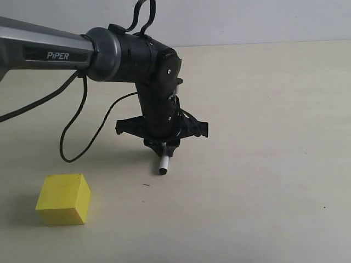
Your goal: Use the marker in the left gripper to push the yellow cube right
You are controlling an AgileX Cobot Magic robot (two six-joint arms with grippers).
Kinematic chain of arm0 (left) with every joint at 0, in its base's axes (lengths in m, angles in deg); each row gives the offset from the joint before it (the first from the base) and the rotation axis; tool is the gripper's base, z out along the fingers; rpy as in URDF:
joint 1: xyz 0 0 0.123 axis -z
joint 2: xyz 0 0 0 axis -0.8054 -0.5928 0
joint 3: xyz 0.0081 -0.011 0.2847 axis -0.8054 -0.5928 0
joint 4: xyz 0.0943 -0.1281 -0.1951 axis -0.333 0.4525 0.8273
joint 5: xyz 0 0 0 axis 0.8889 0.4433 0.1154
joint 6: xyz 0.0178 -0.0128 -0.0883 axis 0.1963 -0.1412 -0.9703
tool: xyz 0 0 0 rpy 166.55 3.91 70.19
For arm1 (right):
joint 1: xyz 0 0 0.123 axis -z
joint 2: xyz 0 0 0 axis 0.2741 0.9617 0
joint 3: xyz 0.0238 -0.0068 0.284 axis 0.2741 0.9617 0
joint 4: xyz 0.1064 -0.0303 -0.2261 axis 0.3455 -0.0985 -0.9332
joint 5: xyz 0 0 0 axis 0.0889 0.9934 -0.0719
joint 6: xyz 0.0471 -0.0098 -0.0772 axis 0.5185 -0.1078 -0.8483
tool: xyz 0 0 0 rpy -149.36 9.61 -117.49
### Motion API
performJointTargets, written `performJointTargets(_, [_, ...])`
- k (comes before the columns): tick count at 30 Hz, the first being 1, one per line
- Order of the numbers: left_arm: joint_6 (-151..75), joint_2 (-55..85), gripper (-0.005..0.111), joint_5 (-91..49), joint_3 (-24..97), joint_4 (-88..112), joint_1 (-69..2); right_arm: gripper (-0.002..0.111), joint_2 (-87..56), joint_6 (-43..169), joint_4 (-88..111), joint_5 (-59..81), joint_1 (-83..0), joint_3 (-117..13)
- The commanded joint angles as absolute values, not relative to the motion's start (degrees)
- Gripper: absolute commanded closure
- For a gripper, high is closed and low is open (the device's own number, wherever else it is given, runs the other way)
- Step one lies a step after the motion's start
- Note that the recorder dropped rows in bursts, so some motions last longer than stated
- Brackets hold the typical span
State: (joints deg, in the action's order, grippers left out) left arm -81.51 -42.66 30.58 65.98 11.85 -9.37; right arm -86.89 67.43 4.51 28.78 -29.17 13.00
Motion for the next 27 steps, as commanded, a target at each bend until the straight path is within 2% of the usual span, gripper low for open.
performJointTargets(1, [-77.59,-39.60,0.107,31.46,66.49,11.85,-9.08,0.108,-87.19,66.94,4.73,28.56,-29.20,13.25])
performJointTargets(5, [-72.76,-29.22,0.107,37.35,66.49,6.94,-9.18,0.108,-87.19,66.94,4.73,28.56,-29.20,13.25])
performJointTargets(7, [-68.81,-22.16,0.107,47.94,65.11,3.51,-9.18,0.108,-87.19,66.94,4.73,28.56,-29.20,13.25])
performJointTargets(8, [-67.71,-20.00,0.107,48.71,63.67,2.83,-9.18,0.108,-87.19,66.94,4.73,28.56,-29.20,13.25])
performJointTargets(14, [-63.10,4.91,0.107,48.71,41.33,-0.36,-10.93,0.108,-87.19,66.94,4.73,28.56,-29.20,13.25])
performJointTargets(15, [-63.10,11.17,0.107,48.71,36.41,-2.04,-13.12,0.108,-87.19,66.94,4.73,28.56,-29.20,13.25])
performJointTargets(20, [-59.03,24.22,0.107,48.71,25.94,-4.04,-22.91,0.108,-87.19,66.94,4.73,28.56,-29.20,13.25])
performJointTargets(24, [-46.38,30.74,0.107,48.71,20.04,-4.22,-29.33,0.108,-87.19,66.94,4.73,28.56,-29.20,13.25])
performJointTargets(27, [-33.99,32.26,0.107,48.71,16.47,-4.45,-31.23,0.108,-87.19,66.94,4.73,28.56,-29.20,13.25])
